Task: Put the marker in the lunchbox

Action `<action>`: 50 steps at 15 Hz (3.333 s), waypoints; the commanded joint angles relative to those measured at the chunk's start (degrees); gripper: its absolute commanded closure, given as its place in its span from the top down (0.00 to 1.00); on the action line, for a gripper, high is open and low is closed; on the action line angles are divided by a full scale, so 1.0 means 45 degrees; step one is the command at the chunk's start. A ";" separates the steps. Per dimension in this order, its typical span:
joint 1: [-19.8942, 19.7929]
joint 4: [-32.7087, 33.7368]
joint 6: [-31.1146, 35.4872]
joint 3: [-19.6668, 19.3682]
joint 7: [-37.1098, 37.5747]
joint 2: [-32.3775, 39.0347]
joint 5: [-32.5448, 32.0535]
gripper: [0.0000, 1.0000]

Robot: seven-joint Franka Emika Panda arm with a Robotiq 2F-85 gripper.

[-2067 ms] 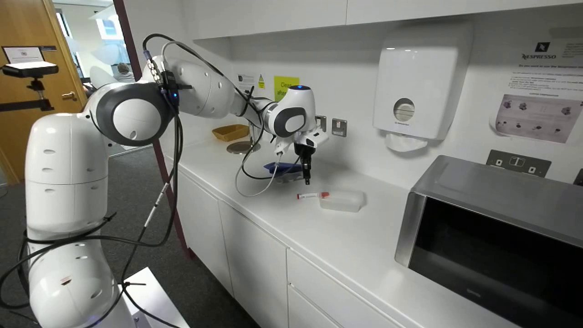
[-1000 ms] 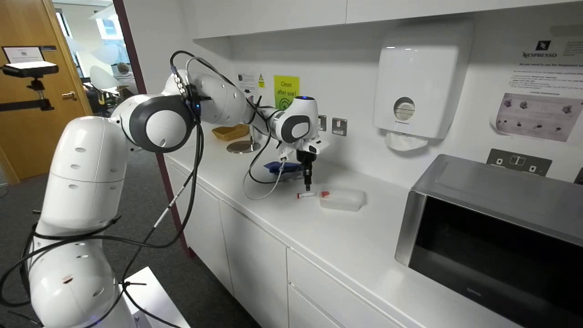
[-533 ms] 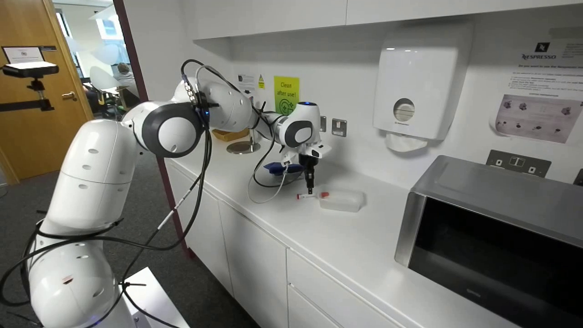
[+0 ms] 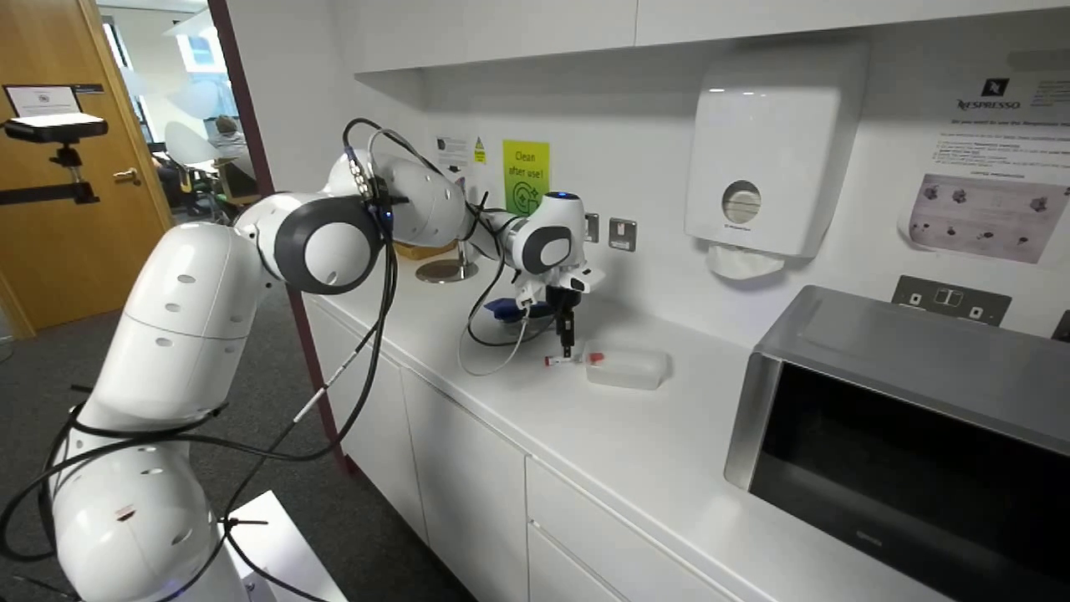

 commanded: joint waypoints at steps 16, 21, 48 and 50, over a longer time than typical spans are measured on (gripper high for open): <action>-0.0172 0.1222 -0.1019 -0.0018 -0.0507 0.0923 0.0501 1.00; -0.0224 0.1246 -0.1079 -0.0075 -0.0536 0.0989 0.0485 1.00; 0.0008 0.2216 -0.1718 -0.0164 -0.0533 0.1677 0.0192 0.69; 0.0001 0.2231 -0.1727 -0.0161 -0.0553 0.1683 0.0207 0.56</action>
